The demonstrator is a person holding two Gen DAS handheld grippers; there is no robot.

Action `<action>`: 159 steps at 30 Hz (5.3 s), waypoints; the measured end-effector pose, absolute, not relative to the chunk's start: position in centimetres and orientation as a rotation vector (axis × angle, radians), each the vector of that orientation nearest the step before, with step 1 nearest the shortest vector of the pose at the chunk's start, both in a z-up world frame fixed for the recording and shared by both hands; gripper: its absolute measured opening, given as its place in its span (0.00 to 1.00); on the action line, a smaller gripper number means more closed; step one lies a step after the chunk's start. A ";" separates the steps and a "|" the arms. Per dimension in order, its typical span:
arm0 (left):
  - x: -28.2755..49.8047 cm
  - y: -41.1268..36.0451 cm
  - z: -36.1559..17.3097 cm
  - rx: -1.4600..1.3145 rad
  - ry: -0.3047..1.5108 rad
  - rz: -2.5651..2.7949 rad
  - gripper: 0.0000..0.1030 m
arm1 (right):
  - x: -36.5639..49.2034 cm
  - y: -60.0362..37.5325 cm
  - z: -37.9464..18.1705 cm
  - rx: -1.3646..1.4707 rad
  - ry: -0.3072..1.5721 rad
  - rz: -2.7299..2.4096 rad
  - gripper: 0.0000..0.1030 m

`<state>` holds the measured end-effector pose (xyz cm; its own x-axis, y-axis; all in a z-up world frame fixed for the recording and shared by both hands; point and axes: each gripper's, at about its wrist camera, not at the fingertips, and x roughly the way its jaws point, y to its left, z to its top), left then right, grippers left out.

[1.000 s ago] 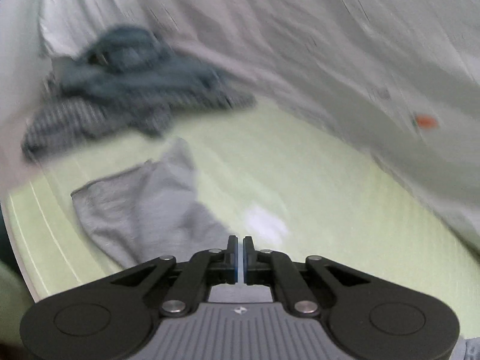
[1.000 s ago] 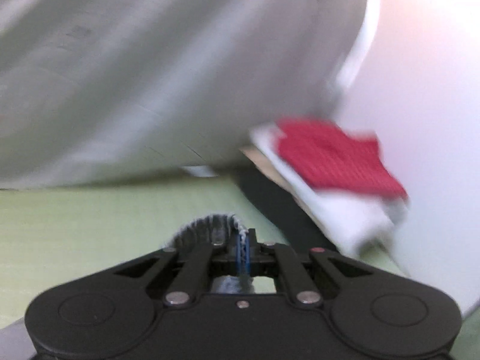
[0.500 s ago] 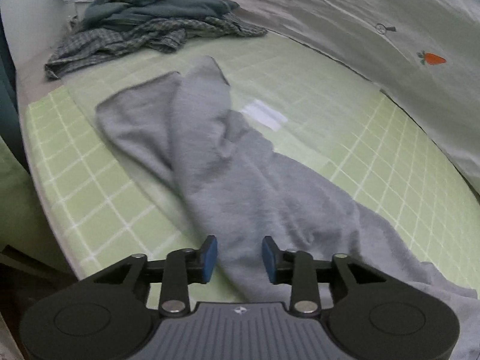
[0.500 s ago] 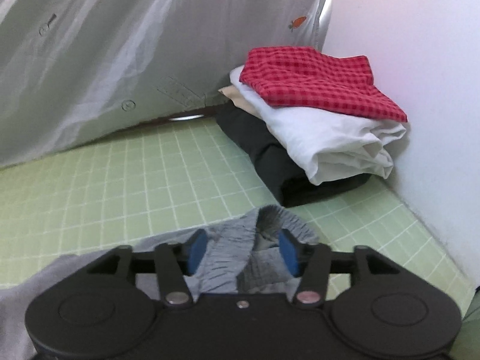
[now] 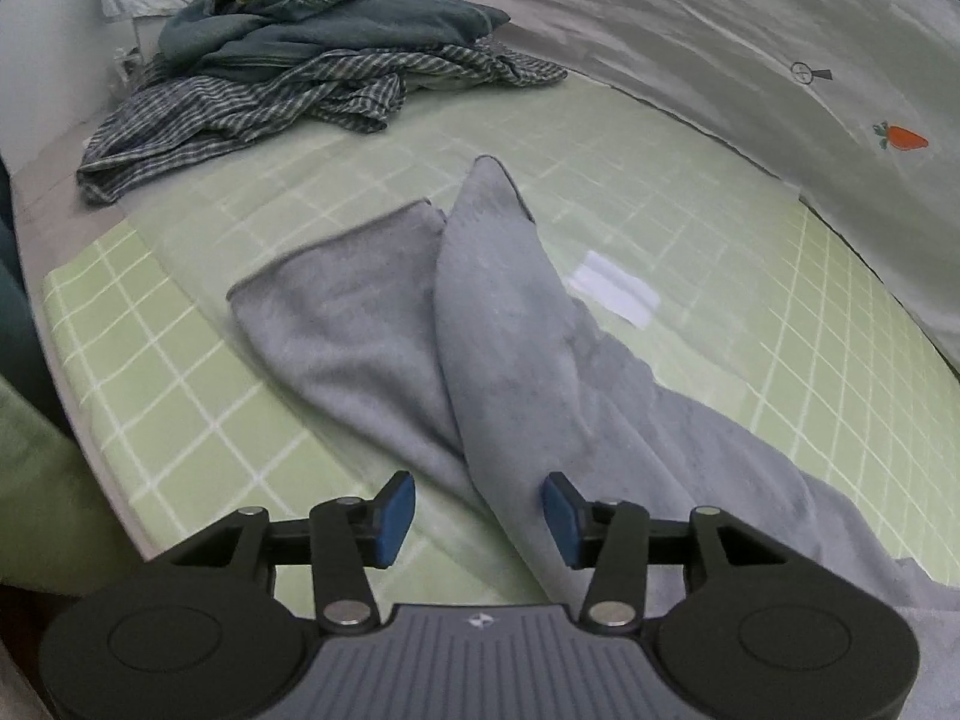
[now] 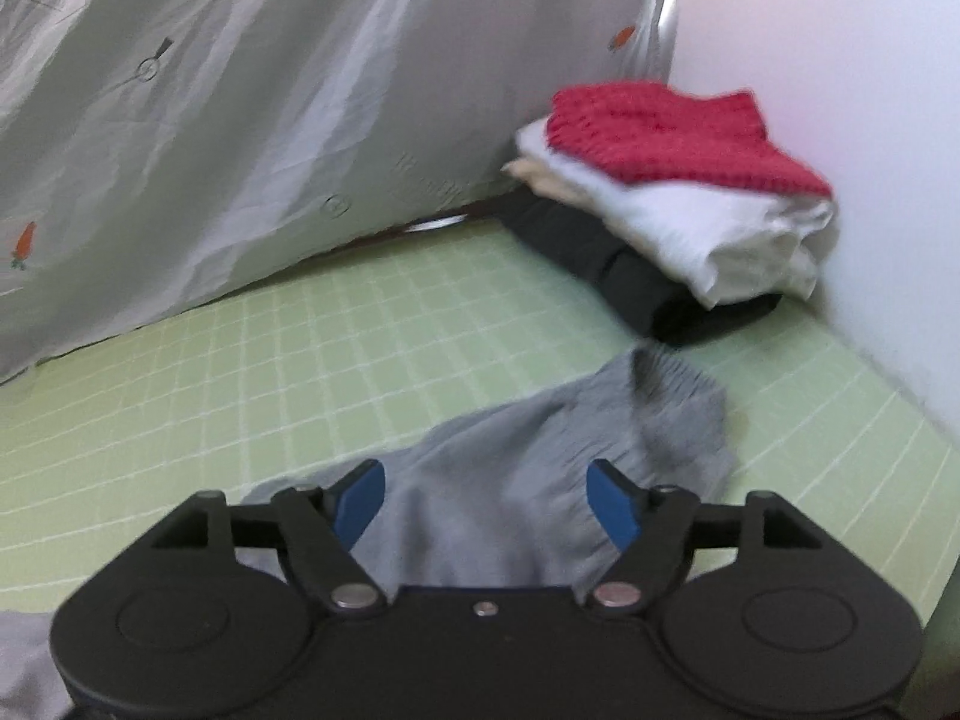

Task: Fold clothes

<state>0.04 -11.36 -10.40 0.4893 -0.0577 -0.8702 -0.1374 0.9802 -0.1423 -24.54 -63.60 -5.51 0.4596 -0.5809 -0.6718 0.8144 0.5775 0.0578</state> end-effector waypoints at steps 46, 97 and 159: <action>7.9 -13.6 -13.1 -0.100 1.103 -0.002 0.39 | -15.3 -63.3 -11.6 0.248 0.928 -0.907 0.14; 8.8 -8.1 -12.1 -0.270 0.978 0.040 0.05 | -20.8 -62.4 -8.8 0.388 0.760 -0.975 0.03; 2.7 -26.5 -16.1 0.074 1.158 -0.094 1.00 | -27.6 -73.5 -7.8 0.231 0.726 -0.917 0.06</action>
<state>2.74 -26.45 -16.09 0.3977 -0.0360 -0.9168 0.1122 0.9936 0.0096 -27.63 -73.52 -7.78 0.3928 -0.6405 -0.6599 0.7892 0.6032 -0.1157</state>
